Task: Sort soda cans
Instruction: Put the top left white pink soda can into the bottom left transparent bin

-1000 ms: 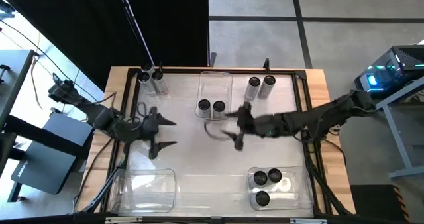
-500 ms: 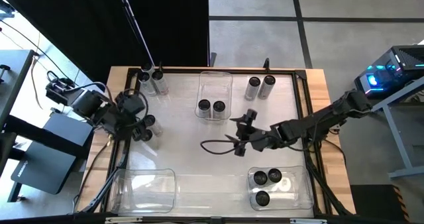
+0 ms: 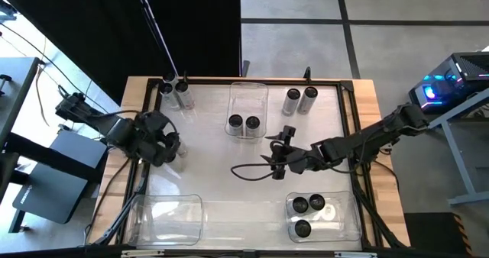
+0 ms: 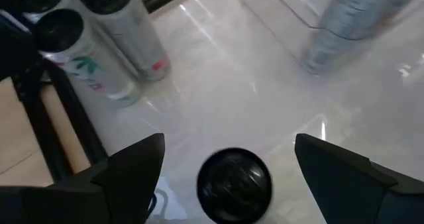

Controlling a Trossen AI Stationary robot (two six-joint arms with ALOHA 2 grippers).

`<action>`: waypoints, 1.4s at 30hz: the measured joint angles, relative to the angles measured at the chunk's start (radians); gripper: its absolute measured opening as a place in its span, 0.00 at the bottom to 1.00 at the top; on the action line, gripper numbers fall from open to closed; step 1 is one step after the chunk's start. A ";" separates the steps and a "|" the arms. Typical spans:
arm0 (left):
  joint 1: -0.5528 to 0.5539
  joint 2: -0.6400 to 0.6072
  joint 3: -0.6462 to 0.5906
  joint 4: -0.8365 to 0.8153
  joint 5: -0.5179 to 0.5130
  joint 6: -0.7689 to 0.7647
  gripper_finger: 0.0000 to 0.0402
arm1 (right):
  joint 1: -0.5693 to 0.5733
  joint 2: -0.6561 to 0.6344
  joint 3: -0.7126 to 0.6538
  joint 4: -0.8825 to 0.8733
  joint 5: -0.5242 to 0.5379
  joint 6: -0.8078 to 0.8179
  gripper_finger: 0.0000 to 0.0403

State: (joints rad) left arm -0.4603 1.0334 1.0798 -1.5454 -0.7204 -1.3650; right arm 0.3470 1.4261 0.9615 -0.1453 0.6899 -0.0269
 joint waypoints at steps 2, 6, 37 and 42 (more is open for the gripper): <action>0.049 -0.017 0.003 0.001 -0.002 0.031 0.83 | -0.003 0.000 0.000 0.010 -0.012 -0.010 0.75; 0.179 -0.063 0.028 0.084 0.033 0.249 0.83 | -0.014 0.000 0.000 0.053 -0.042 -0.044 0.75; 1.227 0.340 0.276 0.414 0.544 1.493 0.83 | -0.105 0.000 0.000 0.120 -0.175 0.002 0.75; 1.285 0.387 0.280 0.363 0.567 1.542 0.83 | -0.112 0.000 0.000 0.135 -0.193 -0.007 0.75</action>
State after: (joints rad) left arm 0.8244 1.4202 1.3602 -1.1825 -0.1533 0.1775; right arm 0.2354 1.4261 0.9615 -0.0106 0.4972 -0.0338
